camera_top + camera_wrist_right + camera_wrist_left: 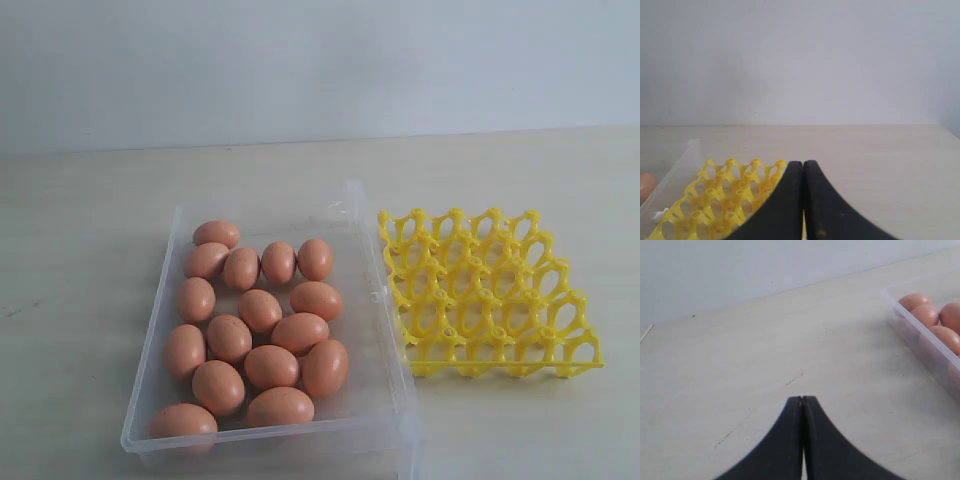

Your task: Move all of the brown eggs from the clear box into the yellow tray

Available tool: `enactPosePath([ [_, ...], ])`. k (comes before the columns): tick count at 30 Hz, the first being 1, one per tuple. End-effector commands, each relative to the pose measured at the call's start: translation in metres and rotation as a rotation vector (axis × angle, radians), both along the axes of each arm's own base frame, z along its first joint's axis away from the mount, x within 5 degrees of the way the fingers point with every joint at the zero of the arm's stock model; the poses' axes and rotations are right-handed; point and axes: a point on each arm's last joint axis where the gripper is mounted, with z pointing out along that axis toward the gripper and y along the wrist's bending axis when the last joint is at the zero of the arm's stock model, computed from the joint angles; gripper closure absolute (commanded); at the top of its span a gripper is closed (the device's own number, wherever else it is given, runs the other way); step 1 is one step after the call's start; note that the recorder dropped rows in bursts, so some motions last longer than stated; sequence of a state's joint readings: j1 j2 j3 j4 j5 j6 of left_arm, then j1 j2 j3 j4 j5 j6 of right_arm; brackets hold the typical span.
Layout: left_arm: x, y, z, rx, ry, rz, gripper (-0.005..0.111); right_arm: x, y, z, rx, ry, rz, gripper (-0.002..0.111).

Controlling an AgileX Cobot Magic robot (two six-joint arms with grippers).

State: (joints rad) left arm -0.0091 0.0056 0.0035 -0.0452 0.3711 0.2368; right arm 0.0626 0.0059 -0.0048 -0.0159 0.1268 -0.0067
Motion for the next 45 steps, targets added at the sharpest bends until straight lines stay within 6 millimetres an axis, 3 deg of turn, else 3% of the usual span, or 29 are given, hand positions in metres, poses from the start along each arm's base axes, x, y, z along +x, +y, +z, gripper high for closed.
enactPosePath([
  [1, 0.000, 0.000, 0.002, -0.005, -0.016, -0.002, 0.107, 0.000, 0.000, -0.004, -0.004, 0.027, -0.006, 0.108],
  [15, 0.000, 0.000, 0.002, -0.005, -0.016, -0.002, 0.107, -0.001, -0.001, -0.007, -0.039, 0.062, -0.006, 0.108],
  [19, 0.000, 0.000, 0.002, -0.005, -0.016, -0.002, 0.107, -0.001, 0.002, -0.004, 0.225, 0.046, 0.007, 0.108],
  [31, 0.000, 0.000, 0.002, -0.005, -0.016, -0.002, 0.107, 0.000, 0.002, 0.005, 0.402, -0.043, 0.014, 0.108],
  [38, 0.000, 0.000, 0.002, -0.005, -0.016, -0.002, 0.107, -0.005, -0.003, 0.033, 0.482, -0.219, 0.009, 0.108],
  [45, 0.000, 0.000, 0.002, -0.005, -0.016, -0.002, 0.107, -0.006, -0.004, 0.041, 0.507, -0.256, 0.010, 0.108],
])
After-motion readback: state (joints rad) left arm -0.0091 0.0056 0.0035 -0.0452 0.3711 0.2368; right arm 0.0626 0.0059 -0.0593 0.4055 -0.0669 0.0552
